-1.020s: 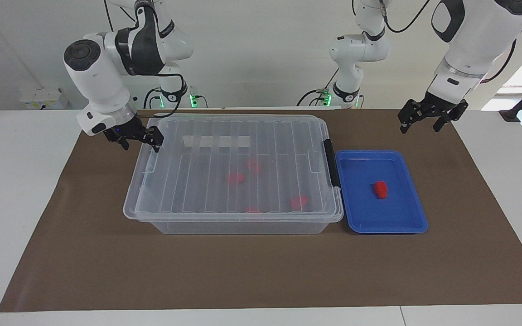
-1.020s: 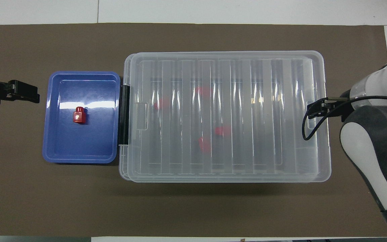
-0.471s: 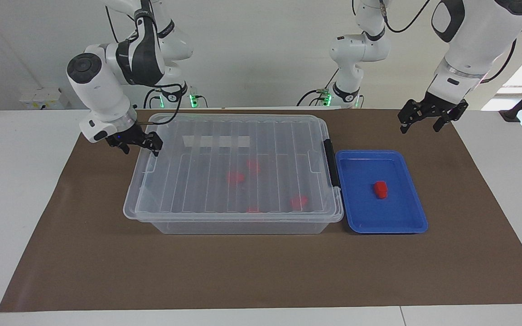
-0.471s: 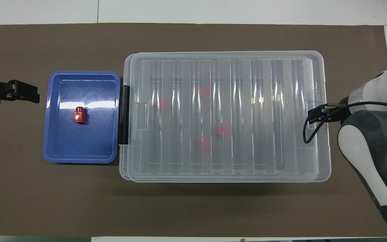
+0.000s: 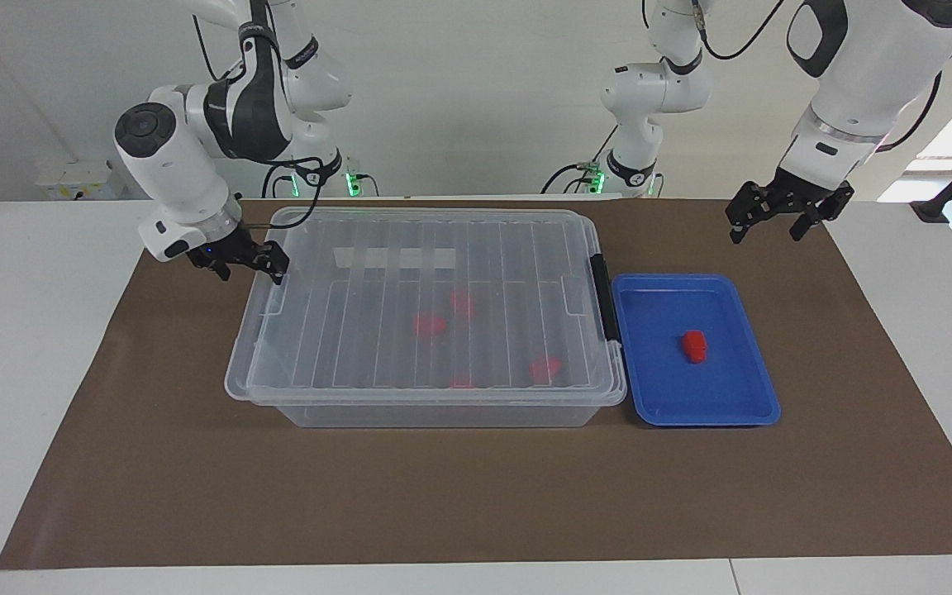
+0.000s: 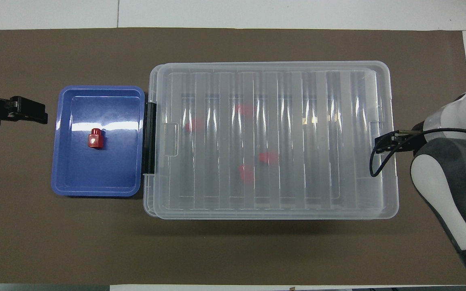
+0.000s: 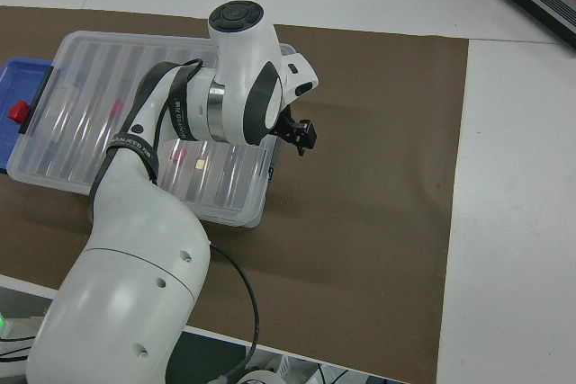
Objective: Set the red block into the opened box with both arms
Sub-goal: 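Reach the right gripper to the lid edge and push the lid sideways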
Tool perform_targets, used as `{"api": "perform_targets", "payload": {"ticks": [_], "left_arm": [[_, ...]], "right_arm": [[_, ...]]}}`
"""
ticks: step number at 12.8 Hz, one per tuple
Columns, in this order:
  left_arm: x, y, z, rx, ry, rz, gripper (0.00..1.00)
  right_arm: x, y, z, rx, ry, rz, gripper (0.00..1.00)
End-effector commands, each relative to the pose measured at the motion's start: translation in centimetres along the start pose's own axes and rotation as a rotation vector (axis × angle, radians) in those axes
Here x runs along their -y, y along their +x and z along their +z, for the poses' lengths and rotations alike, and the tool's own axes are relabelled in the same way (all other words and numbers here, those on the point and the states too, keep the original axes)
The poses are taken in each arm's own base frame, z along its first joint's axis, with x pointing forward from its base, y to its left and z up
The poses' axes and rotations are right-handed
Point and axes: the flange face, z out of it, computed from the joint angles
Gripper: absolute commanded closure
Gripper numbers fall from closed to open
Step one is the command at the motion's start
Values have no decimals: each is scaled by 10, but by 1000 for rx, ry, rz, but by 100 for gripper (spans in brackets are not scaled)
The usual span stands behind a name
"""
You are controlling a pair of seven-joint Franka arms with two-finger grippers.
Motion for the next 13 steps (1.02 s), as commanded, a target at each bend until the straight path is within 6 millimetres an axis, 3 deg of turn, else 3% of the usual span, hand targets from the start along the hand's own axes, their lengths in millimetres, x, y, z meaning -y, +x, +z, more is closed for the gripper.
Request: {"api": "perform_targets", "payload": {"ticks": [1,9,11,13], "left_arm": [[4,-9,-3,6,-8,-2,0],[2,-10,0,13,-8,-5,0],[4,-11,12,-41,-10,4,0],[4,-16,42,-72,-10,2,0]], "right_arm": [[-22,-6,-1,-19,4,-23,0],[-58,-3,-3,-25,-23,-52,0],[-77,-2,-5,-26,-32,-57,0],[-95,-1,-8,-31,-30,-79,0]]}}
